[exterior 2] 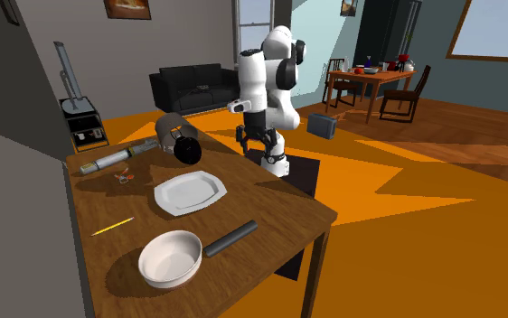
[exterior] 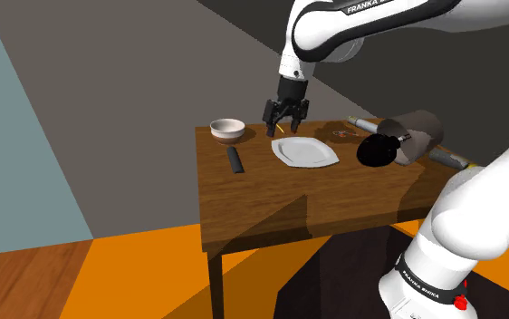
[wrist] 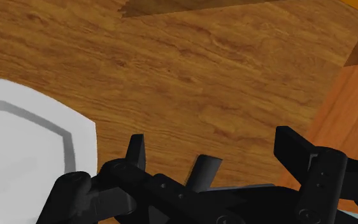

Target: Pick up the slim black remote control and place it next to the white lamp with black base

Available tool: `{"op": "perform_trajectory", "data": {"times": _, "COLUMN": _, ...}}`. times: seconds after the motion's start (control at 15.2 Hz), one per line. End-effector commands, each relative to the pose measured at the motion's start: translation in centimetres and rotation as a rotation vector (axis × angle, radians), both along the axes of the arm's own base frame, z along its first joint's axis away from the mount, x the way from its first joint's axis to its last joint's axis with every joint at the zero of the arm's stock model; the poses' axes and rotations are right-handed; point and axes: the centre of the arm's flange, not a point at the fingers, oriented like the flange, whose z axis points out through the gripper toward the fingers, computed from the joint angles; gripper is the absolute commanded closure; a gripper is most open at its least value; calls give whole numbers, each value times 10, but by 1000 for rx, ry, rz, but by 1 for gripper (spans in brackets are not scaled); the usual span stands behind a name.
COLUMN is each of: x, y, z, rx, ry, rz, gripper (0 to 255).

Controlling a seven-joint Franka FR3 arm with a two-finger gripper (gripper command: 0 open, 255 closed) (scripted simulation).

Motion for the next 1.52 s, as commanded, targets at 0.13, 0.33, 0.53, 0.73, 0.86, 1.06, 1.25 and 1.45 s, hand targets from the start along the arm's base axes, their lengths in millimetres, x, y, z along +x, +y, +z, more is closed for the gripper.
{"op": "perform_trajectory", "data": {"times": 0.13, "x": 47, "y": 9, "z": -32, "rx": 3, "ry": 10, "rz": -99, "gripper": 0}}
{"op": "perform_trajectory", "data": {"times": 0.33, "x": 79, "y": 12, "z": -55, "rx": 5, "ry": 19, "rz": -171, "gripper": 0}}
{"op": "perform_trajectory", "data": {"times": 0.53, "x": 112, "y": 14, "z": -78, "rx": 6, "ry": 27, "rz": -243, "gripper": 0}}
{"op": "perform_trajectory", "data": {"times": 0.73, "x": 144, "y": 13, "z": -101, "rx": 8, "ry": 35, "rz": -315, "gripper": 0}}
{"op": "perform_trajectory", "data": {"times": 0.86, "x": 166, "y": 12, "z": -117, "rx": 9, "ry": 41, "rz": -363, "gripper": 0}}
{"op": "perform_trajectory", "data": {"times": 1.06, "x": 197, "y": 7, "z": -140, "rx": 10, "ry": 49, "rz": -434, "gripper": 0}}
{"op": "perform_trajectory", "data": {"times": 1.25, "x": 207, "y": 6, "z": -158, "rx": 11, "ry": 51, "rz": -455, "gripper": 0}}
{"op": "perform_trajectory", "data": {"times": 1.45, "x": 207, "y": 7, "z": -174, "rx": 11, "ry": 51, "rz": -455, "gripper": 0}}
